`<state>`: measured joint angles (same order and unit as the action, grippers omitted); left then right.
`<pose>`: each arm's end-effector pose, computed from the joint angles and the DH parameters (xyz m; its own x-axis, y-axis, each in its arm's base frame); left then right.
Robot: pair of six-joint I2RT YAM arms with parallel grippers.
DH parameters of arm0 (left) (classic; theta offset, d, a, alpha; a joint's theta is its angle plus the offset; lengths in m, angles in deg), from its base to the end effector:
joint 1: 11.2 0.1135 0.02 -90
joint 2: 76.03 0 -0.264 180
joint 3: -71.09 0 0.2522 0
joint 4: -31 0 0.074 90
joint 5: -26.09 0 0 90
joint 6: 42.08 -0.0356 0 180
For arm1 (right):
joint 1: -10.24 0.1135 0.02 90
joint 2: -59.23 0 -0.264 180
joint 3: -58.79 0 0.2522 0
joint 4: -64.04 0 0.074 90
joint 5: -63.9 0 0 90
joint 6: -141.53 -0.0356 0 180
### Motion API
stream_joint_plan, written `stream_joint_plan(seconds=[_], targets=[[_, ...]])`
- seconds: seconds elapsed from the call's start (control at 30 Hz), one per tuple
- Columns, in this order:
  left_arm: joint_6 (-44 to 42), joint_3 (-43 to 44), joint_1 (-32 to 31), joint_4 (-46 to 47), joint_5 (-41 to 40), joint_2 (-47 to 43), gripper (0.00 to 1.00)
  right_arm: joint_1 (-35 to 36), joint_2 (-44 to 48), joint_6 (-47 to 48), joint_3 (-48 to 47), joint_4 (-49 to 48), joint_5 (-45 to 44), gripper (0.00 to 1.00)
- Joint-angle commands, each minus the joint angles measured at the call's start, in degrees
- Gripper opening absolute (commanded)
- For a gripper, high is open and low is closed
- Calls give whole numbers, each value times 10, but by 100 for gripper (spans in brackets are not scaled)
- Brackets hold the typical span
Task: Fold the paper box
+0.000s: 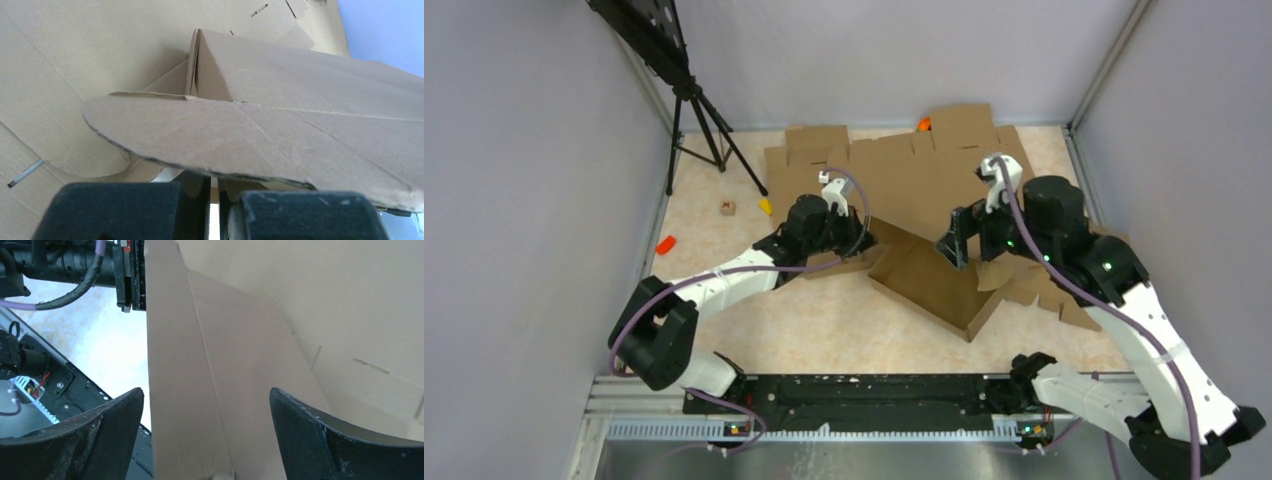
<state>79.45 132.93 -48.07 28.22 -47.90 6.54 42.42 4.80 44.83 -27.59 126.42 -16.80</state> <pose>0.2509 -0.2004 0.2428 -0.6794 -0.1188 -0.7241 0.4972 0.6513 -0.5733 0.1447 0.0978 0.4064 -0.5008 -0.1791 -0.8468 -0.5891 0.7873 0.1819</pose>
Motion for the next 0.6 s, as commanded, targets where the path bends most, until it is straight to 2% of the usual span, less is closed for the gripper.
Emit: stream_joint_plan(seconds=[0.0,0.1,0.27,0.3,0.37,0.47,0.57], targets=[[-4,13,0,-18,-13,-13,5,4,71,-22,-24,27,-64,96],[-4,13,0,-18,-13,-9,5,4,91,-38,-45,67,-80,97],[-6,14,0,-17,-18,1,5,4,101,-174,-75,152,-234,95],[-6,16,1,-17,-17,4,5,4,111,-211,-70,158,-268,89],[-5,19,1,-18,-17,9,5,4,147,-267,-50,155,-307,67],[-3,23,1,-19,-14,15,5,4,202,-320,-16,153,-348,40],[-2,27,1,-20,-10,17,5,4,212,-354,9,181,-364,23]])
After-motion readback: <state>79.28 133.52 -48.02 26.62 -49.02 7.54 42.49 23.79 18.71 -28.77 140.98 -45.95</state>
